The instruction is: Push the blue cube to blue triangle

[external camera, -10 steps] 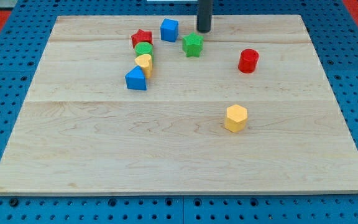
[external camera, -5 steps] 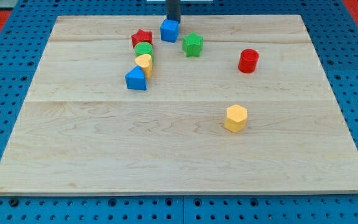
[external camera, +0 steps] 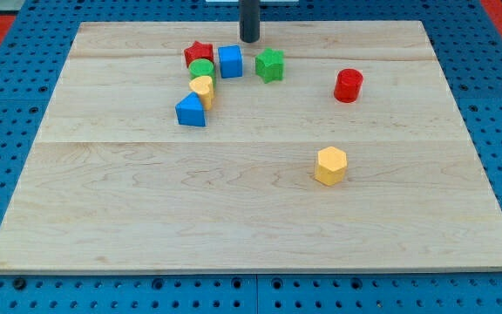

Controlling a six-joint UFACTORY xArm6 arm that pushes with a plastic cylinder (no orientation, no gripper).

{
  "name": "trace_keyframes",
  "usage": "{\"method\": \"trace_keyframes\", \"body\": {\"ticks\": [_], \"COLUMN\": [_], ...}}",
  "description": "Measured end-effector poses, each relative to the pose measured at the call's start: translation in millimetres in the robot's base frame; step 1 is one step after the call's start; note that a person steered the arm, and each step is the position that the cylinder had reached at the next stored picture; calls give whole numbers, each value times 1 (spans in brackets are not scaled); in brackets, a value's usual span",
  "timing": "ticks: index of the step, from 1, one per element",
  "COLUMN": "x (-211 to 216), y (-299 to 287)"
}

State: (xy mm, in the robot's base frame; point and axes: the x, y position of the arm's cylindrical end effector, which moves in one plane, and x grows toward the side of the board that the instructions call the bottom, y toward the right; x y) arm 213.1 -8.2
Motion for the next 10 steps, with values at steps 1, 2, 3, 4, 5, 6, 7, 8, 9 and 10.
{"method": "trace_keyframes", "body": {"ticks": [1,2,3,4,5,6,7,8,9,10], "x": [-1,11,32,43,52,65,78,88,96,102], "y": [-15,-23,-23,-23,-23,-23,-23,-23,-23,-23]}}
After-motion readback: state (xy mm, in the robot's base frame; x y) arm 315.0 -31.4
